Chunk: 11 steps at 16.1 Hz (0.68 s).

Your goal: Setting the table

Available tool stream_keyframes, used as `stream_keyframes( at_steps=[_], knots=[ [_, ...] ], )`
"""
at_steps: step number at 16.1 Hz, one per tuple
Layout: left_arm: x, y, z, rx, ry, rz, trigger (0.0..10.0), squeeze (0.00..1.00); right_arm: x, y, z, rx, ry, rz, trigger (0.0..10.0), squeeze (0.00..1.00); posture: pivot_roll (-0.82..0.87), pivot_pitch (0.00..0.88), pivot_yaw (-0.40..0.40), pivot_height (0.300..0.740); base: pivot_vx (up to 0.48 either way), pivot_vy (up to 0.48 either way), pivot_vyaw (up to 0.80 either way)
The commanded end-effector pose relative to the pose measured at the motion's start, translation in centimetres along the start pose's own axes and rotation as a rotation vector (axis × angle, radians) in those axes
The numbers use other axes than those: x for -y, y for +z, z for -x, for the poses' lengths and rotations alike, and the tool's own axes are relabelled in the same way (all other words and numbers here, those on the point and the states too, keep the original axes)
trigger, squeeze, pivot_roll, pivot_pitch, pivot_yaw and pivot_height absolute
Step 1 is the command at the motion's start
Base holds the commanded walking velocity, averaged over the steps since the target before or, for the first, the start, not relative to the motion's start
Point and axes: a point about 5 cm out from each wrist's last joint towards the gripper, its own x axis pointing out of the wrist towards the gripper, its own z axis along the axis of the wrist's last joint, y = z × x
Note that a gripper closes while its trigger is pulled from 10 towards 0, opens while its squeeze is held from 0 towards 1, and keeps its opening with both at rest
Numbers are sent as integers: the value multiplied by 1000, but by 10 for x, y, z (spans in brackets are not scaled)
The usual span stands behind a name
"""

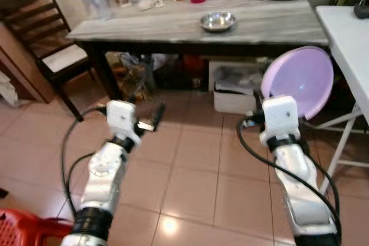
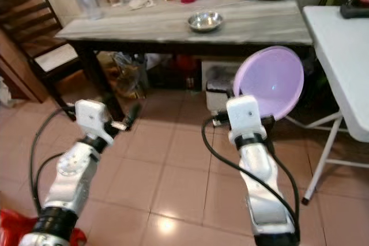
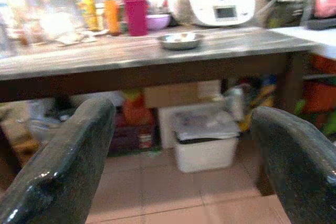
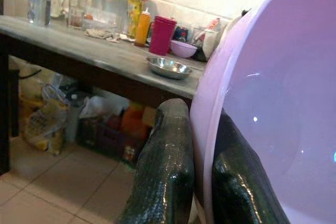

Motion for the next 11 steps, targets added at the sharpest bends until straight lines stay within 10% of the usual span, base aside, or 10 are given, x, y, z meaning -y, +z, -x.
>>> stream_keyframes(
  at_steps=[1,11],
  knots=[
    [-5,3,3,6,-5,-5,10000,0,0,8,-2,30,-6,-8,10000,0,-315,55,92,740,259,0,0],
    [-2,5,3,5,-23,9,10000,0,-4,9,-2,38,8,-9,10000,0,-312,55,92,740,307,0,0]
  ],
)
